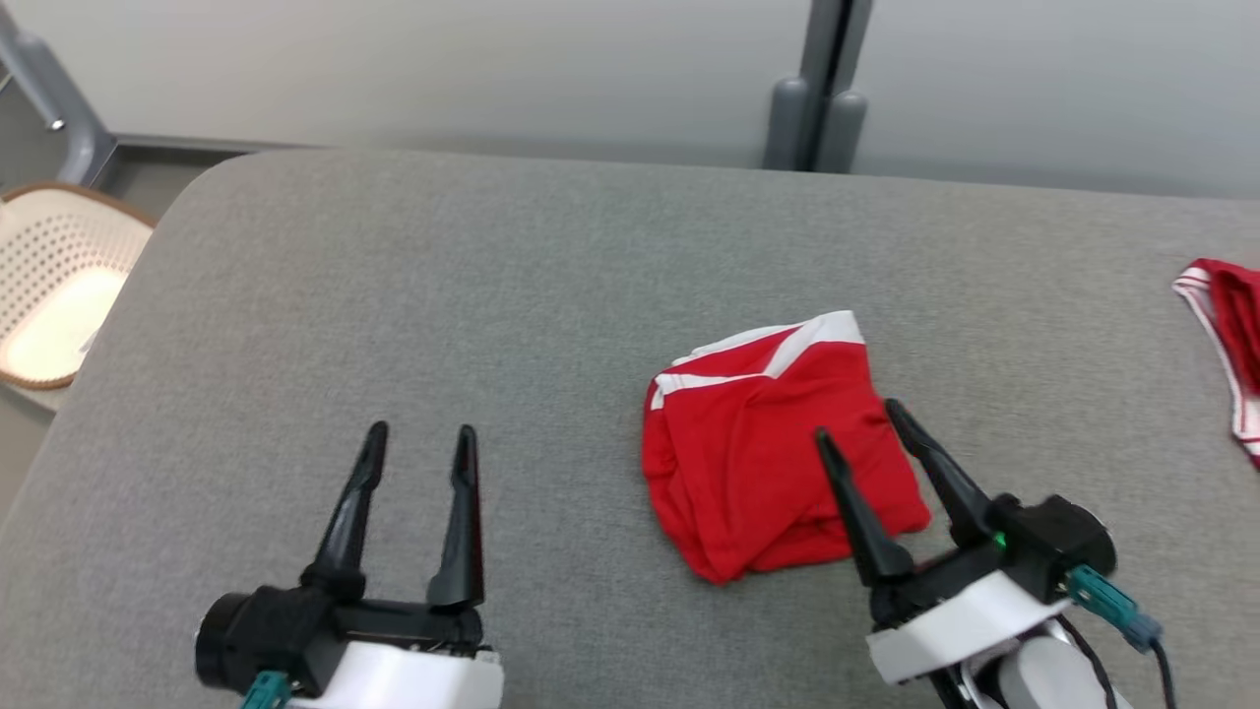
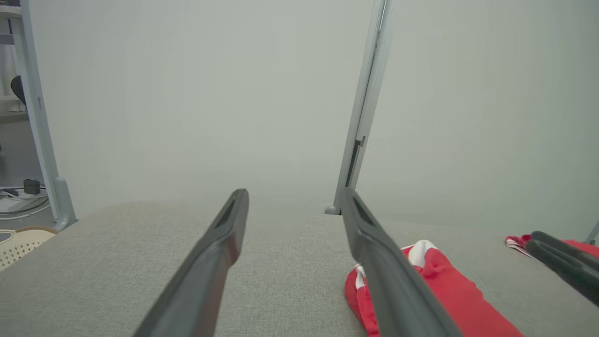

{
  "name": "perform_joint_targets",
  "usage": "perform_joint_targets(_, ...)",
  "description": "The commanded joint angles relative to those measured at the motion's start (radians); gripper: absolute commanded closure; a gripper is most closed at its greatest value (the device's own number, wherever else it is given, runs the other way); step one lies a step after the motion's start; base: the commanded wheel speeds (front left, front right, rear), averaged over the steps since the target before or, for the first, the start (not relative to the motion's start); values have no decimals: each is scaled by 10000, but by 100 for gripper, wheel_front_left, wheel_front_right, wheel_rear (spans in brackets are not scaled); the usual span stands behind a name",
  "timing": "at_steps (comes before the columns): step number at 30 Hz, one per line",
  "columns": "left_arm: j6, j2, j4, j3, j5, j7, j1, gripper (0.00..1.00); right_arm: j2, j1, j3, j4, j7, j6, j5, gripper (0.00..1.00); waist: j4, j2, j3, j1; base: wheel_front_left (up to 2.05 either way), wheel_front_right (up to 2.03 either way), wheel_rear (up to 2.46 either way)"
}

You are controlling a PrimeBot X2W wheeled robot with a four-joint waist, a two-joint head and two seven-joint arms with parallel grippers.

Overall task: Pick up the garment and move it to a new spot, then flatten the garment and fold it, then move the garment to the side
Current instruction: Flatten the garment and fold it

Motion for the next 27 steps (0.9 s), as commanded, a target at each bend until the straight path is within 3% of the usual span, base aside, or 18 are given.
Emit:
perform_joint_targets(1, 97, 32, -99, 185, 95, -40, 200, 0, 14, 249, -205, -88, 1, -4, -35, 0, -359, 0, -315, 0, 0, 0, 0)
perform_joint_targets(8, 191, 32, 87, 694, 610, -29, 1000, 0, 172, 1370, -1687, -772, -1, -4, -730, 0, -1020, 0, -829, 0, 0, 0, 0)
perform_joint_targets(15, -312, 32, 141, 829, 1017, -29, 2129, 0, 393, 2492, -2138, -917, -2, -4, -1113, 0, -1414, 0, -1324, 0, 0, 0, 0)
perform_joint_targets(27, -170, 30, 270, 893, 1252, -29, 2487, 0, 549, 2906, -2280, -883, -2, -4, -1244, 0, -1696, 0, -1540, 0, 0, 0, 0)
